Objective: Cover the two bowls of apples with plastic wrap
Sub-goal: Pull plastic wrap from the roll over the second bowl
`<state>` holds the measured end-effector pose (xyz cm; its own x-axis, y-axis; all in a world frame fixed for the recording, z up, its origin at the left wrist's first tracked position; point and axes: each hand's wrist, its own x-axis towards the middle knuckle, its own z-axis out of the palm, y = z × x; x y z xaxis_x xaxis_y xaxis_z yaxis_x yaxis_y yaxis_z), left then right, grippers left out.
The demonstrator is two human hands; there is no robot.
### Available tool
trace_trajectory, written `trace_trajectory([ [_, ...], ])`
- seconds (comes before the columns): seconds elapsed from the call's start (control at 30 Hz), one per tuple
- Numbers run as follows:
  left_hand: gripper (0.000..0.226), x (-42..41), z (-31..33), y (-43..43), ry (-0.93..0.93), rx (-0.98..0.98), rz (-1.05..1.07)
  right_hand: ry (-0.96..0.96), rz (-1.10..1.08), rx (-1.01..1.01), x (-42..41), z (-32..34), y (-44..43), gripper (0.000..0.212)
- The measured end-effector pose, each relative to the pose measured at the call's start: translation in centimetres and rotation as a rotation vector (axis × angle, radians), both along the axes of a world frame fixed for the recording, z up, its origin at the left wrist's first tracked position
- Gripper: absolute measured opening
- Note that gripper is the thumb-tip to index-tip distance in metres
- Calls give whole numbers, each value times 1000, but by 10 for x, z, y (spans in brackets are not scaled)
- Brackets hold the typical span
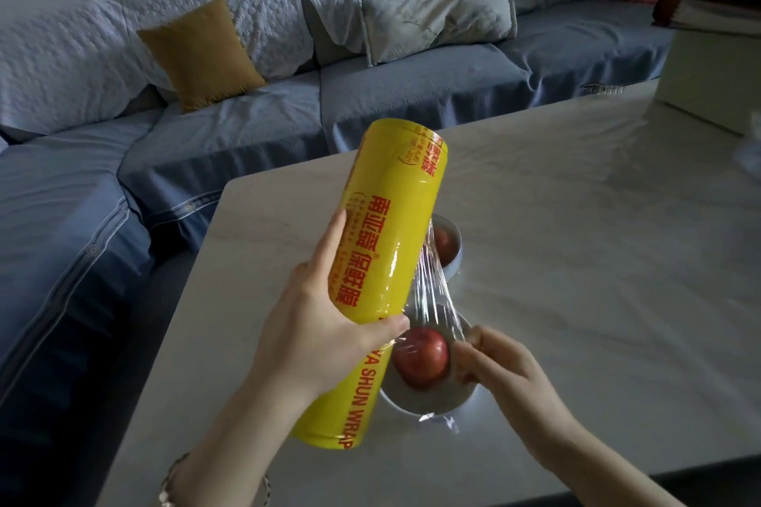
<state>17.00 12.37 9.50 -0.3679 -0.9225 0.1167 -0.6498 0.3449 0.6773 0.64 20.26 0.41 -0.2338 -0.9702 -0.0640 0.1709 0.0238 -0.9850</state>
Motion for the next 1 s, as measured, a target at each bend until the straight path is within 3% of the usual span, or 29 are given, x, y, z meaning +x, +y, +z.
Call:
trace_trajectory([
  [0.03,114,1,4,0,9,7,-22,-106,31,62,-2,-1,-4,16],
  [0.13,109,1,15,1,27,37,-106,-458,80,174,-9,4,-27,31],
  [0.3,105,-3,22,1,59,104,-151,-534,241,130,-18,31,-46,65],
  [0.37,106,-3,21,2,53,104,-140,-566,220,106,-19,36,-44,54],
  [0.47,109,-4,14,3,33,126,-96,-637,87,33,-19,39,-36,17],
  [0.57,115,-11,5,10,-74,153,-44,-749,-7,-25,-14,40,-26,25],
  [0.7,110,-25,-8,14,-176,149,-68,-714,-125,12,-17,37,-21,27],
  [0.8,82,-40,-12,6,11,338,-109,-605,-181,70,-33,41,-22,28],
  [0.9,90,-49,-5,-6,177,528,-60,-582,-186,84,-51,42,-24,26],
  [1.0,74,-61,-1,-11,200,671,-84,-570,-196,119,-60,40,-22,24],
])
